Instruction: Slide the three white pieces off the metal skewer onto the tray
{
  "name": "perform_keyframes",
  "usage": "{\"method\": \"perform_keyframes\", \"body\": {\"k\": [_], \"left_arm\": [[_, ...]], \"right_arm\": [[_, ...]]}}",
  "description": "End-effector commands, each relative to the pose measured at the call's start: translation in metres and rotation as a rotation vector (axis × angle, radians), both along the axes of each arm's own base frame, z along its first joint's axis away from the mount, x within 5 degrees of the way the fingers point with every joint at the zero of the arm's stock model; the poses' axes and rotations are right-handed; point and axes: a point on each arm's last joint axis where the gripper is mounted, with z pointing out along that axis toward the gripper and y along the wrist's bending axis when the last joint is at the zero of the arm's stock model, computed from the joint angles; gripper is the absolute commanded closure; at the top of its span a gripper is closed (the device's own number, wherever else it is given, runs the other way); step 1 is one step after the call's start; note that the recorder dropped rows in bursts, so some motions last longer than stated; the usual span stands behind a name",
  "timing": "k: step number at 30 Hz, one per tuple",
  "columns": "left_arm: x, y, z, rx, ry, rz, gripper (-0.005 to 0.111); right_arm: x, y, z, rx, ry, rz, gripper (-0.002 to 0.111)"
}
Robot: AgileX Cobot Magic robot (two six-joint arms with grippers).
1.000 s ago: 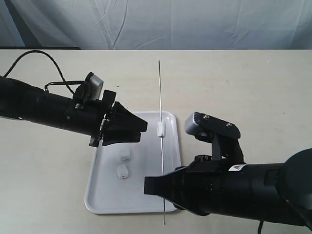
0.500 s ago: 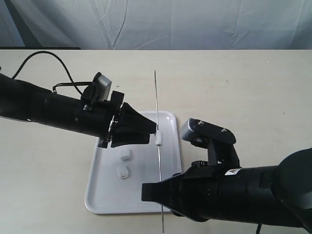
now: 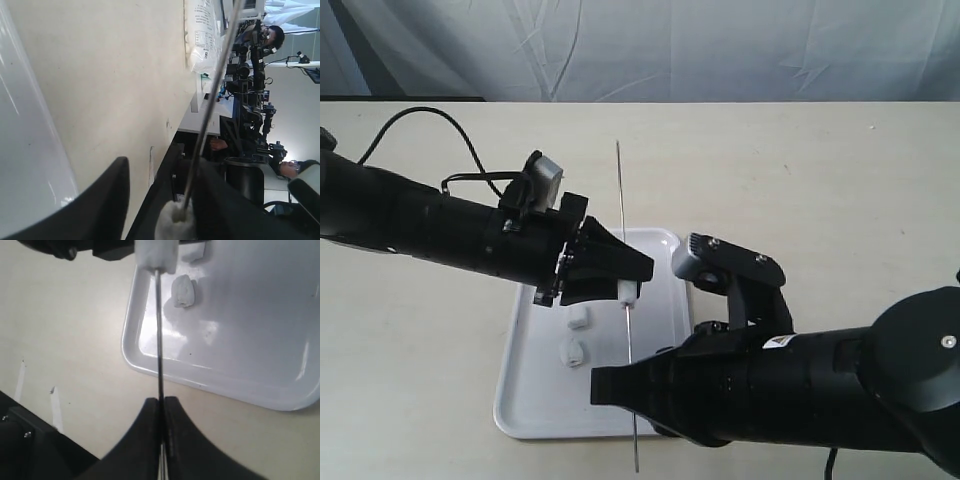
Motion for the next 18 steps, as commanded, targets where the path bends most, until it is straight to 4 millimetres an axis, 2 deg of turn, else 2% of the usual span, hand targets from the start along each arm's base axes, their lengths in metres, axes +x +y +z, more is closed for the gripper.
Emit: {"method": "perform_keyframes", "body": {"k": [1,10,16,18], "left_arm": [[-0.001,-0.002,0.002,-0.005,-0.002,-0.021,0.072],[-0.002,-0.001,0.017,-0.028,-0.035,-0.004,0.072],[-0.004,-0.001,0.019,-0.014,-0.055,-0.032,0.060],[-0.005,0.000,0.019,-0.006,-0.058,-0.044,0.059]], "right_arm": [[0.002,0.000,0.001,-0.006,-0.022,-0.001,0.109],[0.004,0.003,-0.012,-0.055,-0.004,-0.001,0.109],[0.006,0.002,-0.012,-0.065,-0.024,-0.011,0.109],[0.006,0.002,-0.012,-0.067,-0.026,-0.008,0.109]]}}
